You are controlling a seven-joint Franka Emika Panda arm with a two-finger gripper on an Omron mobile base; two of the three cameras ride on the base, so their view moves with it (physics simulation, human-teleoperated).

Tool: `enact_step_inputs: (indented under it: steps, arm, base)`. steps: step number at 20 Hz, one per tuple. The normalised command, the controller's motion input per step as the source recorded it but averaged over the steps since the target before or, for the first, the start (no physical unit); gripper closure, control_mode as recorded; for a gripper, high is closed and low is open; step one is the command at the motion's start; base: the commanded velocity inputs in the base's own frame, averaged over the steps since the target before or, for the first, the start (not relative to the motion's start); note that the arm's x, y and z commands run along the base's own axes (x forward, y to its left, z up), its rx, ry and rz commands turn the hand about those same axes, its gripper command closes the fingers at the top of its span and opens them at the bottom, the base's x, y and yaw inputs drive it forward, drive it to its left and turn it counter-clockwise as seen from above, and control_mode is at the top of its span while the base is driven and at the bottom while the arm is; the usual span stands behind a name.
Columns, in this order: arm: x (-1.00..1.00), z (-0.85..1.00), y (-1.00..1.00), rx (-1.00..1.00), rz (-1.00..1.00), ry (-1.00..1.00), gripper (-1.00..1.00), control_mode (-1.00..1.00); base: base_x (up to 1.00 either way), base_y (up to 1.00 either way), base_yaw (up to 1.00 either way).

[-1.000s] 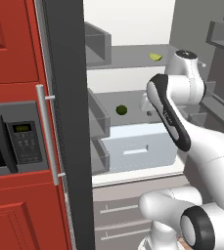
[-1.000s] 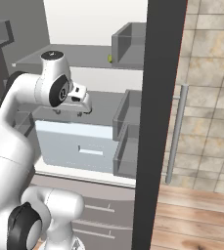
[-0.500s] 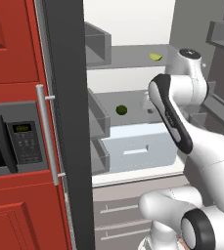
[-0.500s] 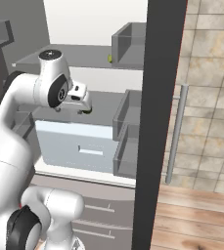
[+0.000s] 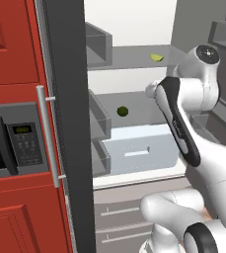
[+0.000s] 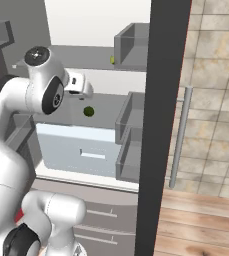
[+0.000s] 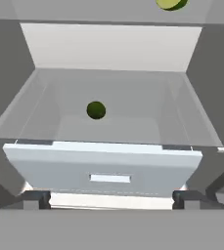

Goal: Grab the lime and lemon wedge from the fridge, place them in the blender, close the lid, and turn on the blender to create a marinade.

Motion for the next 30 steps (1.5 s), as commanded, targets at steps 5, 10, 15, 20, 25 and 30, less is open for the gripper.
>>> enact_step_inputs:
  steps: [5, 10, 15, 20, 25, 30]
  arm:
    - [0.35, 0.82, -0.03, -0.01, -0.08, -0.24, -1.00, -1.00]
    - [0.53, 0.82, -0.26, 0.00, -0.08, -0.13, -1.00, -1.00]
    - [0.57, 0.40, -0.44, 0.00, -0.05, -0.07, -1.00, -1.00]
    - [0.25, -0.31, -0.39, 0.00, -0.01, 0.01, -1.00, -1.00]
    - [0.44, -0.38, -0.24, 0.00, 0.00, 0.02, -1.00, -1.00]
    - [0.73, -0.05, -0.02, 0.00, -0.01, 0.08, -1.00, -1.00]
  base:
    - [0.00, 0.00, 0.00]
    - [0.00, 0.00, 0.00]
    - [0.00, 0.00, 0.00]
    - [0.00, 0.00, 0.00]
    - [0.00, 0.00, 0.00]
    - [0.00, 0.00, 0.00]
